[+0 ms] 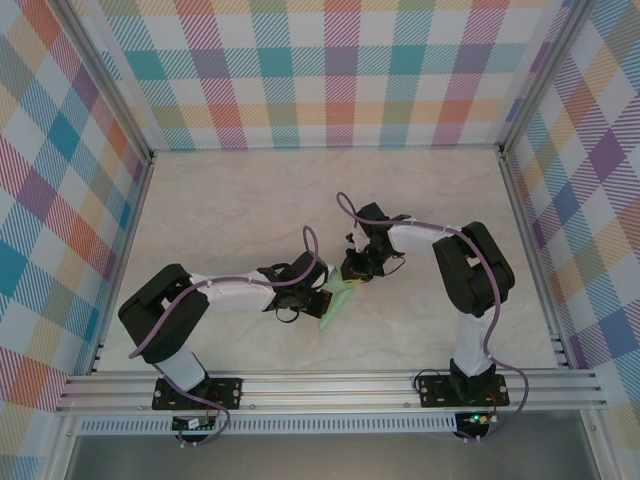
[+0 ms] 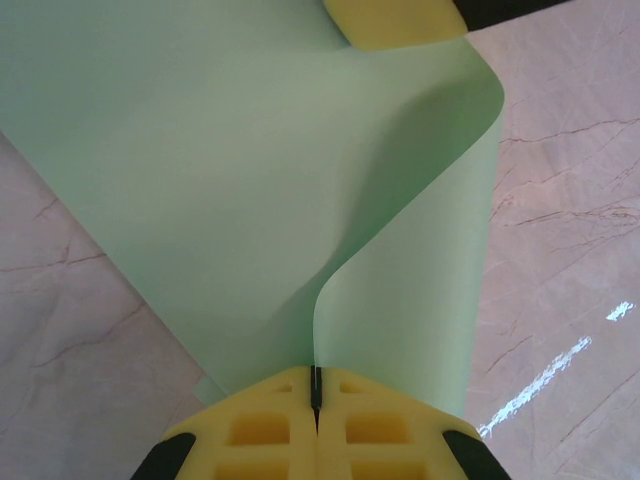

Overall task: Fold a paper plane with a square sheet of paper (pick it up from the middle)
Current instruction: Third fold the triangle at the center of the table.

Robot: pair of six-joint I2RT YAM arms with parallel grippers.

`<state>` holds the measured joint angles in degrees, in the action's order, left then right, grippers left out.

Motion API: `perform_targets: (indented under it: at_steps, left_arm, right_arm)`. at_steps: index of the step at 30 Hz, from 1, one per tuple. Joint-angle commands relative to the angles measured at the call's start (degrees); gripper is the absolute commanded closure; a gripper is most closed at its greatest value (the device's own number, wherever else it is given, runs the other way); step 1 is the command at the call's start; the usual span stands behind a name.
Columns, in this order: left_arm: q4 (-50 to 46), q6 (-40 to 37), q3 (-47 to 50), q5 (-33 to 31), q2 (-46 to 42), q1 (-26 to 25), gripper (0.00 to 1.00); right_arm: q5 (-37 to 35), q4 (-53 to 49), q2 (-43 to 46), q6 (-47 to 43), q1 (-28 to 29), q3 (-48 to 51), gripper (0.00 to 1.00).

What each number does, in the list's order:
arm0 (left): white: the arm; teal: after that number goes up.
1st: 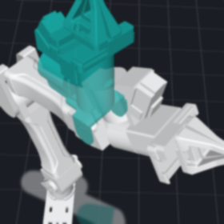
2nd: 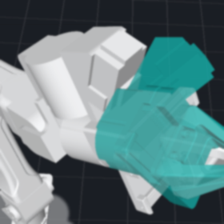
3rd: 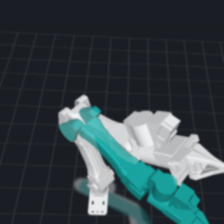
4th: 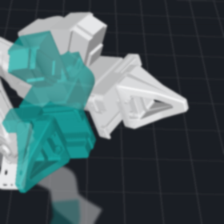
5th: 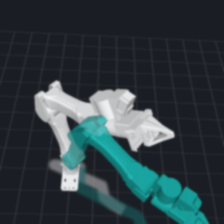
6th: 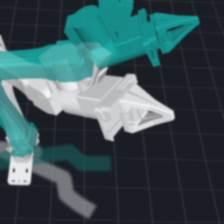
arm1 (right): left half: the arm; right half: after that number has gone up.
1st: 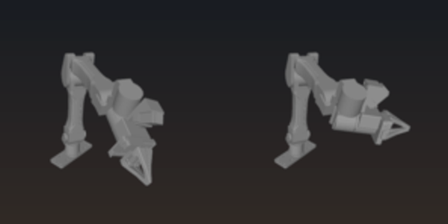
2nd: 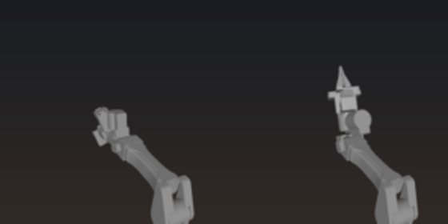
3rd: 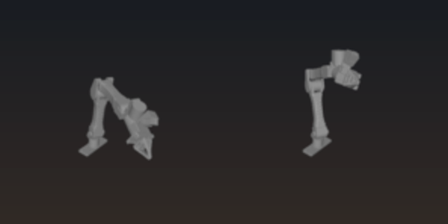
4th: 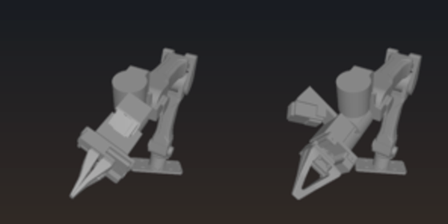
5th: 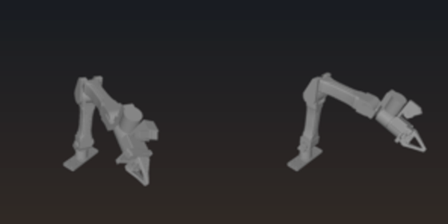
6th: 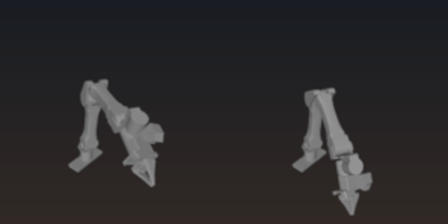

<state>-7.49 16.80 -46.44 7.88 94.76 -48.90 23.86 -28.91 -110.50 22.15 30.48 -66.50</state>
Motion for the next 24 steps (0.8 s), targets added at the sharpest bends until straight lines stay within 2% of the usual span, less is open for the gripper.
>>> perform_targets:
  at_steps: [1,4,7,13,21,24]
  left_arm:
    - [-1.13,-1.43,-0.78,-0.85,1.30,0.87,0.98]
    - [-1.12,-1.50,-0.45,-0.54,1.13,0.89,0.98]
    - [-1.13,-1.76,-0.29,-1.08,0.73,0.92,0.98]
    - [-1.23,-2.29,-0.86,-0.39,0.08,0.91,0.98]
    - [-2.07,-3.09,-2.04,-0.01,-0.81,0.91,0.98]
    - [-1.27,-3.09,-1.66,0.03,-1.12,0.84,0.98]
  right_arm:
    - [-3.39,1.20,2.86,1.50,0.19,1.28,0.81]
    - [-6.41,1.73,7.76,3.52,-0.37,3.07,0.77]
    - [-8.95,1.90,11.54,5.54,-0.79,5.90,0.77]
    - [-0.91,11.69,19.06,11.87,-0.65,16.69,0.81]
    - [-2.26,12.86,23.40,14.48,-0.05,21.02,0.85]
    - [-0.79,13.16,22.90,14.24,0.06,21.18,0.85]
